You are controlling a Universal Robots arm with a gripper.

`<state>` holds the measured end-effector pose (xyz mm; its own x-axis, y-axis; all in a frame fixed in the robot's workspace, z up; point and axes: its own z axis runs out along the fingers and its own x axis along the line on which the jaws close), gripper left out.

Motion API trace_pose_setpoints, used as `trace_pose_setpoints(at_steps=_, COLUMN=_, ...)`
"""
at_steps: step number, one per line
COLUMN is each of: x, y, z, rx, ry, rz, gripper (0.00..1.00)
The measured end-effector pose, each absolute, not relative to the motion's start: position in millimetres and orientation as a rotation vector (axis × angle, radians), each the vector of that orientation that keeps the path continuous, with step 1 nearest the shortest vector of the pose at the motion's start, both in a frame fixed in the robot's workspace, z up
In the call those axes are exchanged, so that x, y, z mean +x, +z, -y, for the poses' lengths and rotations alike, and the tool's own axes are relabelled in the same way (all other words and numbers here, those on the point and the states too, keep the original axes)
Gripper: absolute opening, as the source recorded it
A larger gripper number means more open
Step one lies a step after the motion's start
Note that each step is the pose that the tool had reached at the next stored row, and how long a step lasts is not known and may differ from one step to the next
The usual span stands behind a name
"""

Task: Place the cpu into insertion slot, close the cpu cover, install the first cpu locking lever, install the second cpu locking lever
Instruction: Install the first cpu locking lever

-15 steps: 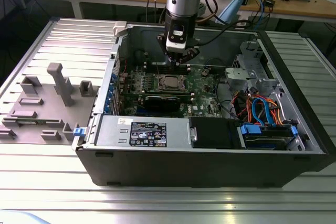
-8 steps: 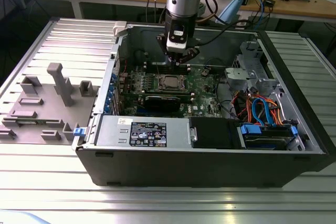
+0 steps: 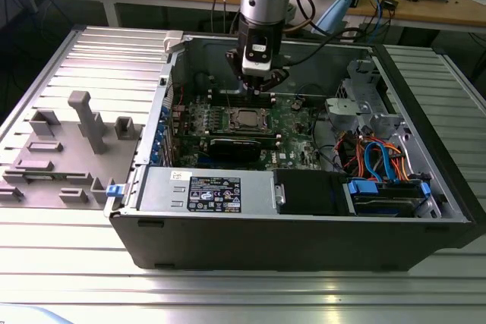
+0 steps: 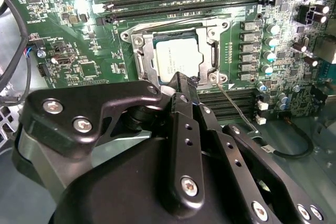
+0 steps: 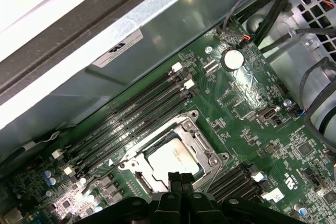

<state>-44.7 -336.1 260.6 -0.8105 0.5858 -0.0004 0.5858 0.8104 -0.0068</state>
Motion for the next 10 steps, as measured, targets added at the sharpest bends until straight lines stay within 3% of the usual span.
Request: trace_pose_setpoints(at_steps=10, x=-45.2, y=260.6, z=336.1, rx=-0.963, ry=0.01, rz=2.989, gripper=0.11)
